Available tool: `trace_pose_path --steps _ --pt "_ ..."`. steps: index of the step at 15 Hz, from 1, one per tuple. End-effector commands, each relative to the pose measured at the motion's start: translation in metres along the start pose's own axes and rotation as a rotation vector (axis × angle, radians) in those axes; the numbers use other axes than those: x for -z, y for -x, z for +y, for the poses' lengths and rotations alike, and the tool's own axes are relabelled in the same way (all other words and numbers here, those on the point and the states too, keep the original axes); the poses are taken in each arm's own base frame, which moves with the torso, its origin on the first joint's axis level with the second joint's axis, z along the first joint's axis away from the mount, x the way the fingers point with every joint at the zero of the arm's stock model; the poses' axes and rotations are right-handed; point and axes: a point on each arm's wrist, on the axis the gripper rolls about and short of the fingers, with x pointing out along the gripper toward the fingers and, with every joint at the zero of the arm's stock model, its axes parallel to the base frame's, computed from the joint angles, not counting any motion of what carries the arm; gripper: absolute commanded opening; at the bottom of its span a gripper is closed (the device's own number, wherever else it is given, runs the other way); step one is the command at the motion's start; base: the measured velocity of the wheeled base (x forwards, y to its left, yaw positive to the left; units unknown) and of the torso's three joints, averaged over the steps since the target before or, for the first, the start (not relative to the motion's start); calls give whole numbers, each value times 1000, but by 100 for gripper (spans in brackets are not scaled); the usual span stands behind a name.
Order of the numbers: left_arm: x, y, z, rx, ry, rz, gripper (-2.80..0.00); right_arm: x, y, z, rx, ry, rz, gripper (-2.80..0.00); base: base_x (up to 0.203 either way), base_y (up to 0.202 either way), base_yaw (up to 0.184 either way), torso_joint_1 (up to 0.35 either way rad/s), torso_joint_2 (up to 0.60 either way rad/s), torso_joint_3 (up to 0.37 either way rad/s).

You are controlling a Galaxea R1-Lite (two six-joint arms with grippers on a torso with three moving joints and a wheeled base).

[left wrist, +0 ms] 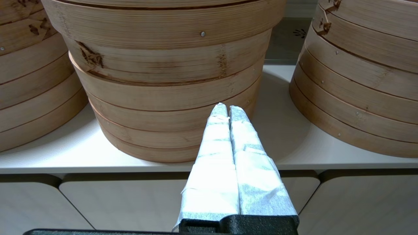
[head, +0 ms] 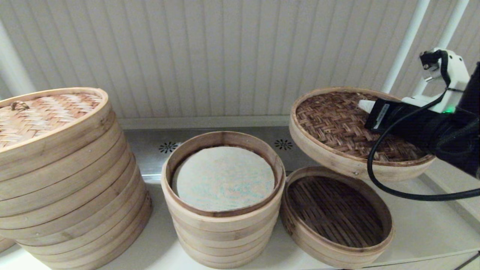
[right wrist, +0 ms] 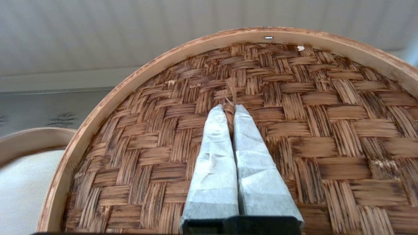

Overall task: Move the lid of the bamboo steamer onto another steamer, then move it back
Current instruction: Put the steamer

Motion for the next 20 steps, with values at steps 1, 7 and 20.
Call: trace_pose_path --steps 1,7,20 --pt "0 0 0 -1 0 0 -280 -23 1 16 -53 -44 -11 -280 0 0 0 0 0 0" --pt "0 0 0 -1 0 0 -280 -19 -6 74 -236 -81 89 -280 0 0 0 0 0 0" --pt "0 0 0 1 0 0 -280 22 -20 154 -447 -52 176 -280 0 0 0 0 0 0"
